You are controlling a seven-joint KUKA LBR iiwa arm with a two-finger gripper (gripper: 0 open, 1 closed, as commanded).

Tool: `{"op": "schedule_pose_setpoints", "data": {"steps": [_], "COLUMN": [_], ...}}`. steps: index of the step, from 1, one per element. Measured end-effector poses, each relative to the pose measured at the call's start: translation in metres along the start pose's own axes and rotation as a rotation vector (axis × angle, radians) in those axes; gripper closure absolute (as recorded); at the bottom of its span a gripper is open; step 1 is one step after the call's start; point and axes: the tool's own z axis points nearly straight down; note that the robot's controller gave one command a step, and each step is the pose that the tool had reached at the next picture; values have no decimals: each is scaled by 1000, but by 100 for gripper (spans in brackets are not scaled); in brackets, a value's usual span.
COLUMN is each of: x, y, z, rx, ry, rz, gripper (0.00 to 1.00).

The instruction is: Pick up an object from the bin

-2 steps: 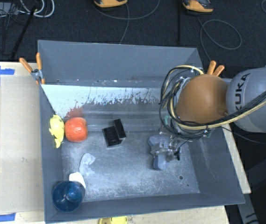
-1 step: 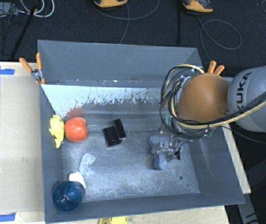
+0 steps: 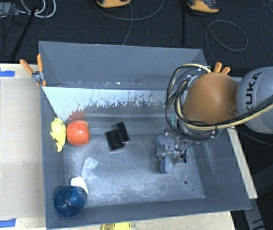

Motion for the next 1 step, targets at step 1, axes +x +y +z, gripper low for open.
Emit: {"op": "schedule_pose_setpoints", "data": {"steps": [1], "x": [-1], "y": [-1], "z": [-12], "rx": [3], "ry": [-1], "rz": [1], "gripper": [100]}}
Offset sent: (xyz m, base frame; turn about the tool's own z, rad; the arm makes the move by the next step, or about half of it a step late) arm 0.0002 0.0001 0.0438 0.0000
